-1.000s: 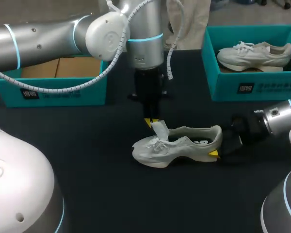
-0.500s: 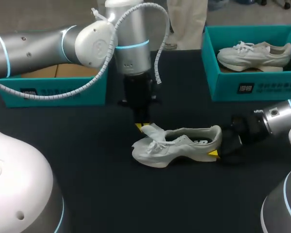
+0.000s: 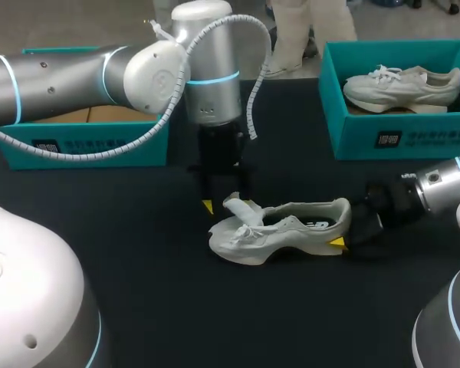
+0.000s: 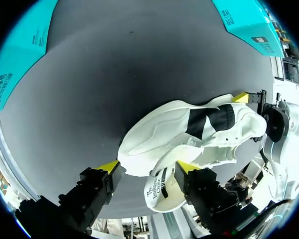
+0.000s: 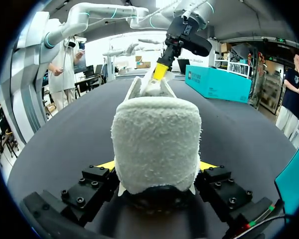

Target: Take the shoe out of the shoebox, open the shoe tongue, remove and reinsert the insole, then place the shoe into the shoebox

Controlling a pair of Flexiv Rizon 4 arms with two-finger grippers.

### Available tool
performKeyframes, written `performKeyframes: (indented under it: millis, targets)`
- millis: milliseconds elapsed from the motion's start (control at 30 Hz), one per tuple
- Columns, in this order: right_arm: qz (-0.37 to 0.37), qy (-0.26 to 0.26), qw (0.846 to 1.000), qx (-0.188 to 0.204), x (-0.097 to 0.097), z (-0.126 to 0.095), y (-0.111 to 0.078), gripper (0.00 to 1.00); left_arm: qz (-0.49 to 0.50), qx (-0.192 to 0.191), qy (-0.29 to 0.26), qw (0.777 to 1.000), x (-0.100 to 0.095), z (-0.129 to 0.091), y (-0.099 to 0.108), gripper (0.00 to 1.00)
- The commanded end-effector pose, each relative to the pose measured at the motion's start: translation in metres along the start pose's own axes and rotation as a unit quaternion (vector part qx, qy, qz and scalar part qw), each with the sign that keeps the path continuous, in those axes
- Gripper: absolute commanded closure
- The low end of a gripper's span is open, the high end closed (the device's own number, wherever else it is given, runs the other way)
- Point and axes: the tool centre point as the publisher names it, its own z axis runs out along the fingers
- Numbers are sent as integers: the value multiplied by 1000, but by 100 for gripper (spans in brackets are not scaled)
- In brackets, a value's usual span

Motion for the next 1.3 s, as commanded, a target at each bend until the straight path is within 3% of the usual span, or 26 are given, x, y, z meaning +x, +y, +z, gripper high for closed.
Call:
performKeyframes:
  millis: [33, 367, 567, 733, 967, 1300]
  targets:
    - [0, -1, 1000, 2, 0, 3, -1, 100, 5, 1, -3, 1000, -2, -1, 4, 0]
    - [0, -1, 1000, 2, 0, 3, -1, 100, 131, 26, -44, 990, 14, -16, 7, 0]
    - [0, -1, 1000, 2, 0, 3, -1, 100, 259, 33, -81, 962, 28, -26, 7, 0]
    - [0, -1, 1000, 2, 0, 3, -1, 100, 310, 49, -118, 942, 38, -33, 1, 0]
    - [0, -1, 1000, 2, 0, 3, -1, 100, 419, 60, -100, 900, 43, -55, -3, 0]
    - [0, -1, 1000, 2, 0, 3, -1, 100, 550, 91, -144, 818, 66, -73, -3, 0]
